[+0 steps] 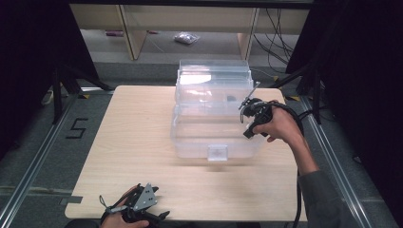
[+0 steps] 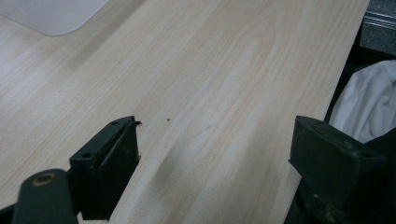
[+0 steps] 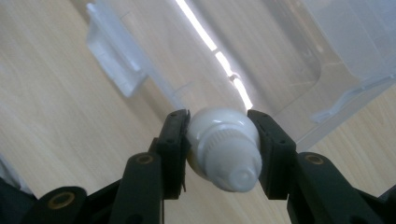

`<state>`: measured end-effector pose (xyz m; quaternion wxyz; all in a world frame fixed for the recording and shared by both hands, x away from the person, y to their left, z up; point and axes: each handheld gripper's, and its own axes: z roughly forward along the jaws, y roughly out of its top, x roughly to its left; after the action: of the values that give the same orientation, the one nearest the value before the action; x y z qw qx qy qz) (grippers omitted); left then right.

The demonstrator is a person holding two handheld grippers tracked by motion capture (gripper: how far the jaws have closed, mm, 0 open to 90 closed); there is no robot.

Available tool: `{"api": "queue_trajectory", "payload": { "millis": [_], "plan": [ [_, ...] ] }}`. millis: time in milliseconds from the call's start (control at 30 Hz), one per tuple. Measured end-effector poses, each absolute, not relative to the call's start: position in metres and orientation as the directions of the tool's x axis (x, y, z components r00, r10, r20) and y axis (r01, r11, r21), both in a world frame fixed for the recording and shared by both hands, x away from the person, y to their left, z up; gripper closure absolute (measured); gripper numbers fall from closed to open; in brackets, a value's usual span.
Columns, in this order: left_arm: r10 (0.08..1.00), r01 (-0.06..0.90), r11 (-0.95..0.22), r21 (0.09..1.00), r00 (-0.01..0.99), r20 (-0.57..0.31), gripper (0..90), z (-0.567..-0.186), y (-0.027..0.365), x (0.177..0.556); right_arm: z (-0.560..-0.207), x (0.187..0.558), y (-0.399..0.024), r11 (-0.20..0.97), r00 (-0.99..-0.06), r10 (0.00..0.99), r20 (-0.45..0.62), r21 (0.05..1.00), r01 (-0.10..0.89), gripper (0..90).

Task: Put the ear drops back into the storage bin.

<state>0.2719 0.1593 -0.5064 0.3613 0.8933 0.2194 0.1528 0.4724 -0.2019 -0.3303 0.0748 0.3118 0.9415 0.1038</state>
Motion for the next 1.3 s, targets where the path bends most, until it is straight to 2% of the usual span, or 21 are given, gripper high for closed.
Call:
{"api": "queue_trajectory", "payload": {
  "millis": [533, 600, 633, 667, 733, 1300],
  "plan": [
    [0.502, 0.28, -0.631, 0.723, 0.859, 0.105, 15.1, -0.506, 0.159, 0.271, -0.367, 0.513, -0.2, 0.744, -0.751, 0.66, -0.038, 0.173, 0.645, 60.3],
    [0.494, 0.266, -0.657, 0.706, 0.858, 0.137, 15.1, -0.505, 0.161, 0.273, -0.37, 0.517, -0.2, 0.756, -0.759, 0.649, -0.052, 0.154, 0.636, 60.3],
    [0.498, 0.271, -0.645, 0.714, 0.858, 0.124, 15.1, -0.506, 0.16, 0.272, -0.371, 0.517, -0.199, 0.731, -0.732, 0.679, -0.043, 0.126, 0.671, 60.3],
    [0.498, 0.271, -0.645, 0.714, 0.858, 0.124, 15.1, -0.506, 0.16, 0.272, -0.374, 0.52, -0.201, 0.742, -0.745, 0.665, -0.046, 0.149, 0.654, 60.3],
    [0.513, 0.284, -0.633, 0.72, 0.851, 0.115, 15.1, -0.505, 0.16, 0.271, -0.376, 0.521, -0.198, 0.711, -0.713, 0.701, -0.035, 0.121, 0.693, 60.3],
    [0.492, 0.273, -0.648, 0.711, 0.863, 0.118, 15.1, -0.505, 0.16, 0.272, -0.408, 0.533, -0.196, 0.678, -0.682, 0.731, 0.012, 0.097, 0.729, 60.3]
  ]
}}
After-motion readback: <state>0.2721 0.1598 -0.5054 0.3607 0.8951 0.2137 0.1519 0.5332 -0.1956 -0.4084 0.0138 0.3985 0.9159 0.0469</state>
